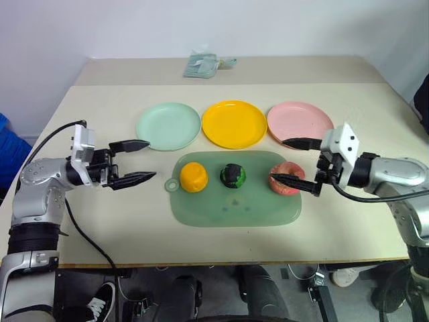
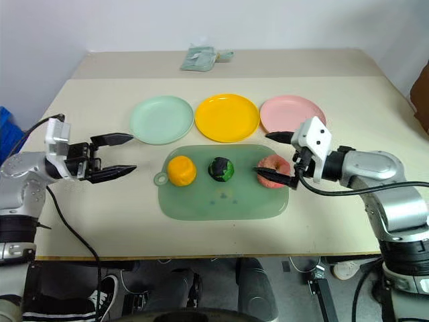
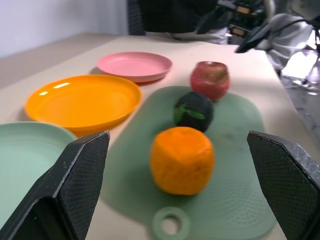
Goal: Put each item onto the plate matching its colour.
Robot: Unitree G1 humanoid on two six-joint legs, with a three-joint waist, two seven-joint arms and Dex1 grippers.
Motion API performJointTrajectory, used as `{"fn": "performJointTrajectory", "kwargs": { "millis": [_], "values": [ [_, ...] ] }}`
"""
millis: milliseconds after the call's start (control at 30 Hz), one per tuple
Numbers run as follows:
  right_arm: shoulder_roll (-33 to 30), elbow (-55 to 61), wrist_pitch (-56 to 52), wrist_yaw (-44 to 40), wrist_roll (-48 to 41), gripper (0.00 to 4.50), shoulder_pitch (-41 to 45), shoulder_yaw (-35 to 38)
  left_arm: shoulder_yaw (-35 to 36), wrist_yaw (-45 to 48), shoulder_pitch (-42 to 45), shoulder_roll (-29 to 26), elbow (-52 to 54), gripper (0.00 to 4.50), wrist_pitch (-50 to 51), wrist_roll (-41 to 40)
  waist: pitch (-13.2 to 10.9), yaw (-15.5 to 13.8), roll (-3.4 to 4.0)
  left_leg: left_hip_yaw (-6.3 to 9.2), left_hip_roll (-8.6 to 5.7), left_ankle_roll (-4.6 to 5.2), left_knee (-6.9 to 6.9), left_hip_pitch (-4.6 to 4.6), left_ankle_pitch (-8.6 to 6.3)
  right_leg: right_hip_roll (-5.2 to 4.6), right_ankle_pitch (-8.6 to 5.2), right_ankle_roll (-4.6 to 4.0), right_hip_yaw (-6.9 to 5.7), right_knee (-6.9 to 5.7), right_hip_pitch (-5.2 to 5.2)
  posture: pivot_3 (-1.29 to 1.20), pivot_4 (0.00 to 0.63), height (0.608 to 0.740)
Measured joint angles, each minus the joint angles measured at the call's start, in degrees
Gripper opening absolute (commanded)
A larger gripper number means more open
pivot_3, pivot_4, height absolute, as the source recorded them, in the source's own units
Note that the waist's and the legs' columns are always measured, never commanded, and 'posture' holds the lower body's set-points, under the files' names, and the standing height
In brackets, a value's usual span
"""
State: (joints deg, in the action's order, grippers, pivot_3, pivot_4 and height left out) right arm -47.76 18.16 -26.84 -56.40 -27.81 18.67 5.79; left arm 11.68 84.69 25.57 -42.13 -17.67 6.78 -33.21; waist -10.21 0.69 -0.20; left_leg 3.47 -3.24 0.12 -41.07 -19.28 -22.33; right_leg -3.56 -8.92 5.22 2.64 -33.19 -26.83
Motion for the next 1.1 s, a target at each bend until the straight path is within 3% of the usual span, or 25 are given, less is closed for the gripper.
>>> {"fn": "performJointTrajectory", "kwargs": {
  "millis": [367, 633, 1100],
  "values": [
    [0.67, 0.22, 0.08, 0.0, -0.05, 4.47, -0.1, -0.55, -2.0, -2.21, 1.82, 3.07, 0.51, 4.5, 0.43, 0.62, 0.0, -0.11, -0.01, 0.0, -0.04, -0.16, -0.01, -0.05, 0.09, -0.03, 0.0, 0.0, 0.0, 0.0, 0.02, 0.0, 0.15, 0.74],
    [-0.53, 6.32, -6.68, 0.81, -5.62, 4.47, -0.11, 0.94, -6.68, -0.99, 5.63, 5.04, -1.17, 4.5, -0.28, 4.39, 0.0, -0.06, 0.0, -0.01, -0.03, -0.05, -0.02, -0.01, 0.03, -0.02, 0.0, 0.0, 0.0, -0.01, 0.02, 0.0, 0.15, 0.74],
    [-0.52, 11.27, -9.42, 5.62, -6.16, 4.47, -0.39, 0.42, -15.65, -2.7, 10.65, 13.02, -14.42, 4.5, -16.48, 18.2, 0.0, -0.17, -0.01, -0.01, -0.04, -0.11, -0.03, -0.07, 0.06, -0.03, 0.0, 0.0, 0.0, 0.0, 0.02, 0.0, 0.15, 0.74]
  ]
}}
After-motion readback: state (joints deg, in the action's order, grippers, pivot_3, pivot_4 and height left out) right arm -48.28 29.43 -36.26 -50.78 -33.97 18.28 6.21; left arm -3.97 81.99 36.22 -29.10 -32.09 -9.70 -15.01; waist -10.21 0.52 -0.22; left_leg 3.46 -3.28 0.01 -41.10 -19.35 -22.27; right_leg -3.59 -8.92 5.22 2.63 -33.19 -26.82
